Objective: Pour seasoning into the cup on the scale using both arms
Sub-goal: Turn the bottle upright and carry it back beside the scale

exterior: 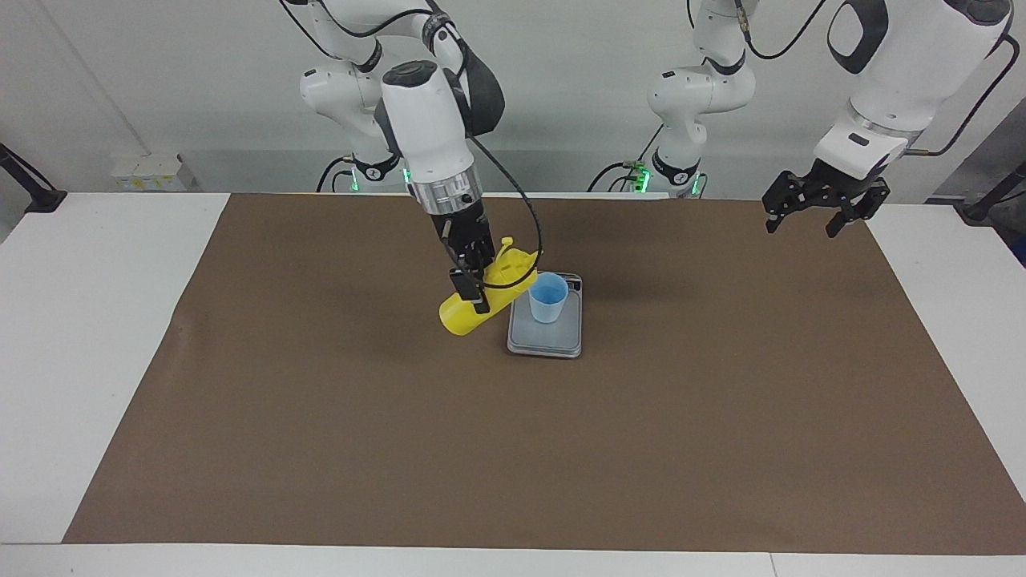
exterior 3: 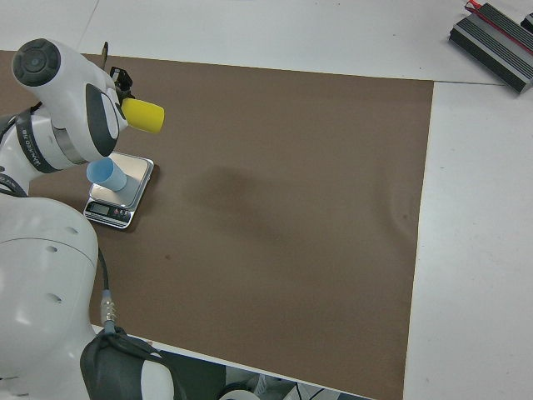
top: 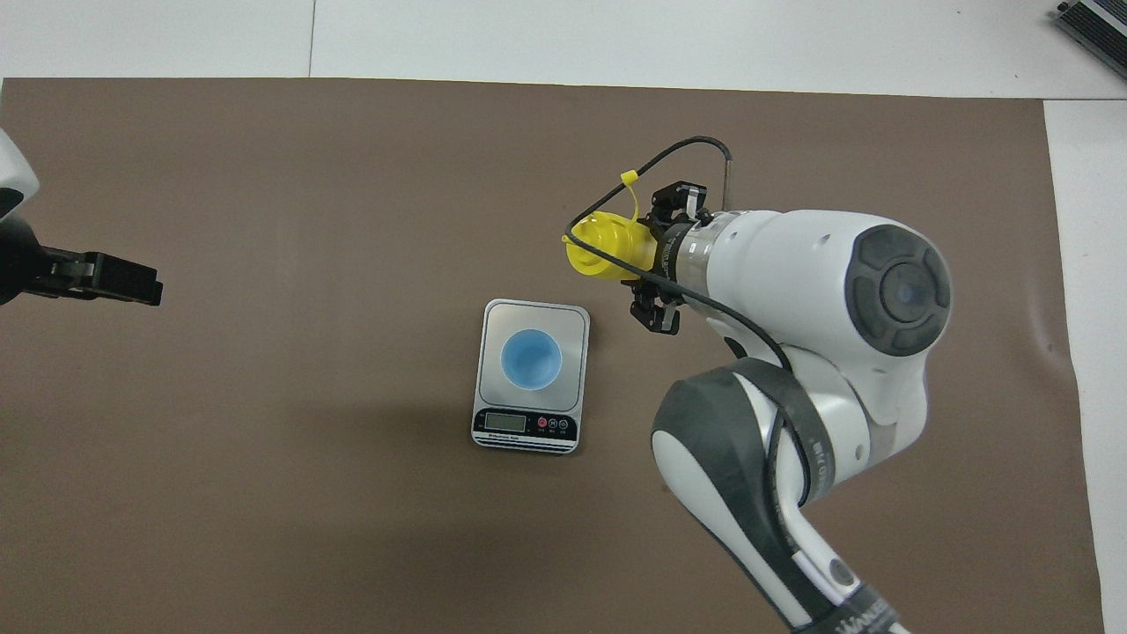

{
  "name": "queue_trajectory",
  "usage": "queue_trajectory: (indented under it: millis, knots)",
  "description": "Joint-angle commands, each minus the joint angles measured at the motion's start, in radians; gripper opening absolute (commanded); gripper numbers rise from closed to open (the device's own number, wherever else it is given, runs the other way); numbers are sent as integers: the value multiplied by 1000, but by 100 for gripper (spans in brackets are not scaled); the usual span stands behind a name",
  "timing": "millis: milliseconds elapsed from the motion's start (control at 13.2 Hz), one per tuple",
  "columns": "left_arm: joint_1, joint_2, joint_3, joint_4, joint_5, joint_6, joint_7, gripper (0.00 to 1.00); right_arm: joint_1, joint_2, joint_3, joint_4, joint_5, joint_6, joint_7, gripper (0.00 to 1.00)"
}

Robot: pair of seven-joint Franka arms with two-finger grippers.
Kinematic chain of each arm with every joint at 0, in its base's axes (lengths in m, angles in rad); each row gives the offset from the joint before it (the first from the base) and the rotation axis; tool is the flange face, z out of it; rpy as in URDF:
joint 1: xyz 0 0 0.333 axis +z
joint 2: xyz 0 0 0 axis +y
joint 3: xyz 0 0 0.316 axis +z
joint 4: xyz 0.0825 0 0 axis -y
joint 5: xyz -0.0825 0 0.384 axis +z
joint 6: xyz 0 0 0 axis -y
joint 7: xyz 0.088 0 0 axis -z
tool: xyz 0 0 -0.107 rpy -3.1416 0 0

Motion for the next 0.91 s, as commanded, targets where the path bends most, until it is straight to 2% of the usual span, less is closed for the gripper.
queue_trajectory:
  millis: [0,152,303,455,834]
  knots:
    - [17,-19,-7,-14,-14,4,17,100,-97,-38,10,-47,243,-64,-186,0]
    - [17,-18,-7,-8,-12,-22,17,100,-142,-54,8,-93,406,-96,-337,0]
    - [17,-11,-7,7,-11,-25,15,100,-197,-58,8,-133,480,-156,-443,0]
    - [17,-13,-7,3,-11,-19,17,100,-293,-59,8,-182,598,-235,-579,0]
    - [11,-21,-9,-13,-11,-10,12,100,-527,-77,6,-335,638,-410,-984,0]
